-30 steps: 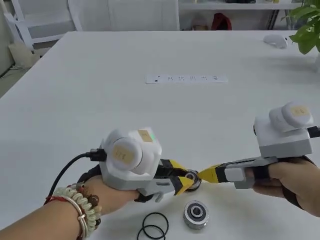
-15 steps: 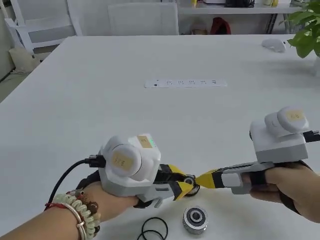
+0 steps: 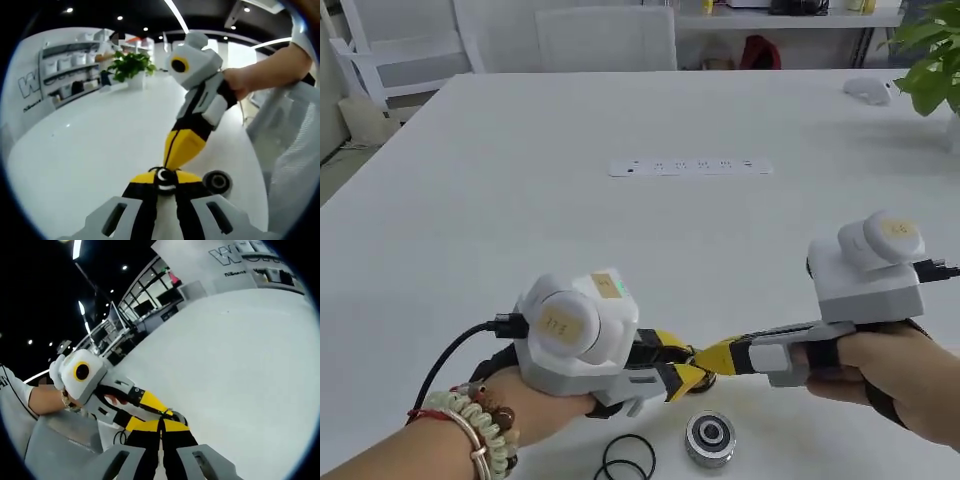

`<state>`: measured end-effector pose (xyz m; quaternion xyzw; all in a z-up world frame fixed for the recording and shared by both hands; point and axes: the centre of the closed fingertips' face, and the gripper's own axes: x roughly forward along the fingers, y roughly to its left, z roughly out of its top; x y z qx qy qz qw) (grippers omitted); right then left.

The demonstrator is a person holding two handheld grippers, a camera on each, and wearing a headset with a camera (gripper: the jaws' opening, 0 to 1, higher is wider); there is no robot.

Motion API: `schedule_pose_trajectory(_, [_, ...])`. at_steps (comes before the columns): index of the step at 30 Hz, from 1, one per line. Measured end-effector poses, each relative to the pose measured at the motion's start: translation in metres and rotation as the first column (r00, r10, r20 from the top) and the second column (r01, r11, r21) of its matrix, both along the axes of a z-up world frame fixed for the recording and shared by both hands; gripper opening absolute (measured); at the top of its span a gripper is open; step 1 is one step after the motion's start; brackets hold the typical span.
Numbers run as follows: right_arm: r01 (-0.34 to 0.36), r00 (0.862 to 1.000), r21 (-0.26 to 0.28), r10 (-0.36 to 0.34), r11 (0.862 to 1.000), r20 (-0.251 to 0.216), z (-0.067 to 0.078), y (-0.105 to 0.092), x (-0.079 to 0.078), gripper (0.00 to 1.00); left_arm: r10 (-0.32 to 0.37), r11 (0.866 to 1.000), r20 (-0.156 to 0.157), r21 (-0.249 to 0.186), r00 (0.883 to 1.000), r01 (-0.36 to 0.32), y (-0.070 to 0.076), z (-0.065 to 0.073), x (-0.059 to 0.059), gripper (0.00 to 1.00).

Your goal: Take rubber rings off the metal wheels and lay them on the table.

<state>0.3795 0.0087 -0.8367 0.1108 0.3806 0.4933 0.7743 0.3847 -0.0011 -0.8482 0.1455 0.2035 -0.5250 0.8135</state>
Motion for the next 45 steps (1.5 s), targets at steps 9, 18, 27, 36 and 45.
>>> schedule_pose_trajectory(9, [0.025,1.0,-0.042,-0.024,0.999,0.009,-0.003,-0.003,0.004,0.0,0.019,1.0,-0.031,-0.022,0.999,-0.019,-0.003,0.001,0.001,0.14])
schedule_pose_trajectory(18, [0.078,0.997,-0.019,-0.078,0.997,-0.026,0.003,-0.008,0.009,0.0,-0.016,1.0,-0.043,-0.005,0.999,0.016,0.0,0.007,-0.002,0.19])
schedule_pose_trajectory(27, [0.111,0.993,-0.007,-0.111,0.994,-0.032,0.011,-0.01,0.008,0.0,-0.041,0.999,-0.001,-0.001,0.999,0.041,0.006,0.025,-0.002,0.31])
schedule_pose_trajectory(36, [0.14,0.99,0.02,-0.139,0.99,-0.02,0.021,-0.011,0.01,0.0,-0.031,0.999,0.038,-0.026,0.999,0.032,0.017,0.051,0.003,0.4])
schedule_pose_trajectory(45, [0.201,0.979,0.115,-0.202,0.973,0.003,0.048,-0.017,0.022,0.0,0.008,0.997,-0.001,-0.081,1.0,-0.008,0.031,0.066,0.01,0.47])
